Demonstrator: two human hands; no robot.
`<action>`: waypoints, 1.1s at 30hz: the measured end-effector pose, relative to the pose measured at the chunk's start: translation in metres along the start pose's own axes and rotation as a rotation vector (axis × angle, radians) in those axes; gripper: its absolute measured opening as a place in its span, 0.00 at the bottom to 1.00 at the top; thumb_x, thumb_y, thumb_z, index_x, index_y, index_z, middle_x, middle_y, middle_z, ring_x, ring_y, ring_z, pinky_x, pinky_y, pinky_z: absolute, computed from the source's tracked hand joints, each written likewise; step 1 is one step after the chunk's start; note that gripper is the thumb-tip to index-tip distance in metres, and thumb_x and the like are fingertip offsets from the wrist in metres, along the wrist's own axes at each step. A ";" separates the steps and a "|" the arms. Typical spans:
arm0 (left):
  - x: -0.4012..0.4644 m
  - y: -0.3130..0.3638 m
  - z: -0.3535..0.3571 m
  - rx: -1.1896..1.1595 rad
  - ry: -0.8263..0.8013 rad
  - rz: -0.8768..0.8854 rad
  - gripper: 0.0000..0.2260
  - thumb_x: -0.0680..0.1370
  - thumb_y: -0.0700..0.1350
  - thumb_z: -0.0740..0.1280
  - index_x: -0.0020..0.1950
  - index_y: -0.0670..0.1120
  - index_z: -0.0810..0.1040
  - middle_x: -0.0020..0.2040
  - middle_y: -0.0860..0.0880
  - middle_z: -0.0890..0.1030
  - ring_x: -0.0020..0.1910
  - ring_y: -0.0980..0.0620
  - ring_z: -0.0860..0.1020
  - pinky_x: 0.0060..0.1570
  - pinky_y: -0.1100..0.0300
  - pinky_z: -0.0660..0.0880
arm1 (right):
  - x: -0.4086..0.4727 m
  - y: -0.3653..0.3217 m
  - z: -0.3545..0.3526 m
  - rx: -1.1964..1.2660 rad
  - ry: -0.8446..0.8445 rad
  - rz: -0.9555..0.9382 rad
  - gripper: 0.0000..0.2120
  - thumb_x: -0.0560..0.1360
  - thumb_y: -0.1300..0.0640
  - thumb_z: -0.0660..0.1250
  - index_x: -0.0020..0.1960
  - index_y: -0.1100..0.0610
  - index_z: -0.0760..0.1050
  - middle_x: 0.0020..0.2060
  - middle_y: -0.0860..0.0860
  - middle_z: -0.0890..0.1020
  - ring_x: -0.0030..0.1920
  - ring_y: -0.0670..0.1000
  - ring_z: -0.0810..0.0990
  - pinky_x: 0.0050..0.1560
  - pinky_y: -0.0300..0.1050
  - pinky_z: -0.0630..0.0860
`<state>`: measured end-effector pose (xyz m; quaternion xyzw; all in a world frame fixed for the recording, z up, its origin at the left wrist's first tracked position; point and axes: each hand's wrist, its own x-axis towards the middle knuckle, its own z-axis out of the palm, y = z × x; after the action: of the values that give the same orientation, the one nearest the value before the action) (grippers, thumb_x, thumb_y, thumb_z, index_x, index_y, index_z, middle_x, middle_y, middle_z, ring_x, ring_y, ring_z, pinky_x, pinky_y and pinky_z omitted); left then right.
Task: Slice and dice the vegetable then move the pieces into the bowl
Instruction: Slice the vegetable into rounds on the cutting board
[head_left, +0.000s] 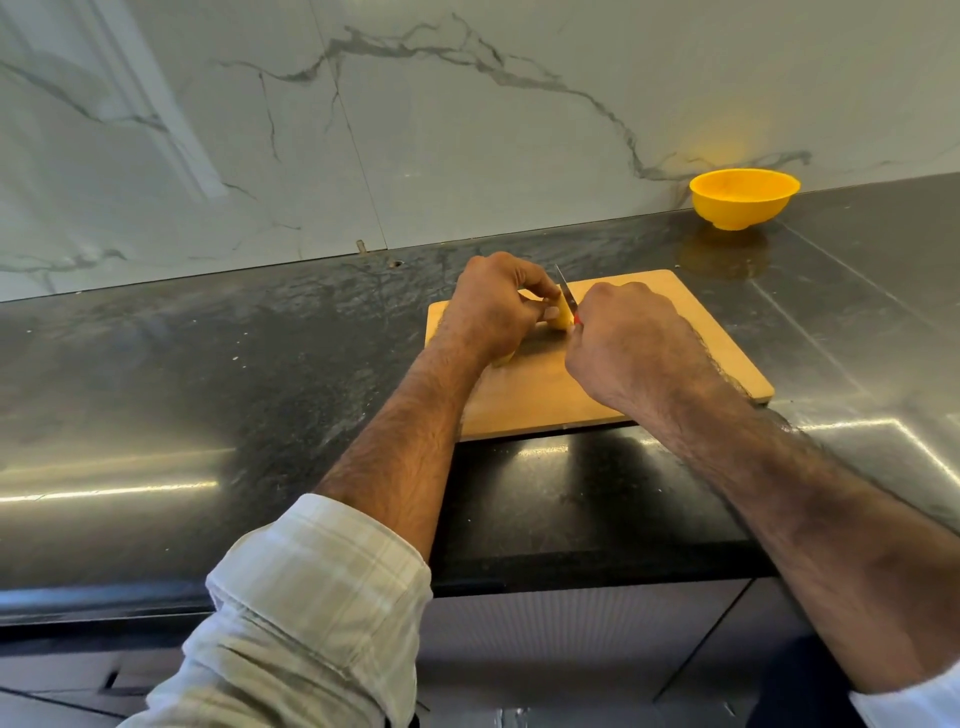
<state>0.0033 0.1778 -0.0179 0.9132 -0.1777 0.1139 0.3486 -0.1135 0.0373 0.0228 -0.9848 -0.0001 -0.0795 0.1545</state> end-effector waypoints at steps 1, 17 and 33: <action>0.000 0.000 0.000 0.000 -0.002 -0.002 0.07 0.76 0.43 0.79 0.51 0.54 0.90 0.48 0.59 0.87 0.53 0.56 0.82 0.58 0.48 0.83 | 0.001 0.000 0.000 -0.001 -0.006 0.004 0.15 0.83 0.50 0.67 0.66 0.57 0.76 0.39 0.49 0.71 0.45 0.51 0.76 0.44 0.45 0.76; -0.003 0.004 -0.001 0.054 0.014 0.060 0.05 0.76 0.41 0.79 0.49 0.51 0.90 0.39 0.63 0.83 0.46 0.59 0.83 0.53 0.54 0.84 | 0.027 0.011 0.008 0.042 -0.016 -0.005 0.04 0.80 0.54 0.70 0.51 0.54 0.79 0.37 0.49 0.78 0.38 0.50 0.78 0.36 0.43 0.75; 0.000 -0.003 -0.003 0.072 0.010 0.069 0.04 0.75 0.42 0.80 0.46 0.51 0.90 0.42 0.59 0.87 0.46 0.62 0.82 0.54 0.57 0.83 | 0.008 -0.009 0.001 -0.090 -0.200 0.013 0.19 0.81 0.54 0.69 0.71 0.55 0.73 0.56 0.55 0.78 0.56 0.56 0.79 0.58 0.52 0.81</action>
<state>0.0043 0.1818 -0.0172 0.9179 -0.2032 0.1370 0.3123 -0.1055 0.0462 0.0259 -0.9937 -0.0053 0.0200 0.1100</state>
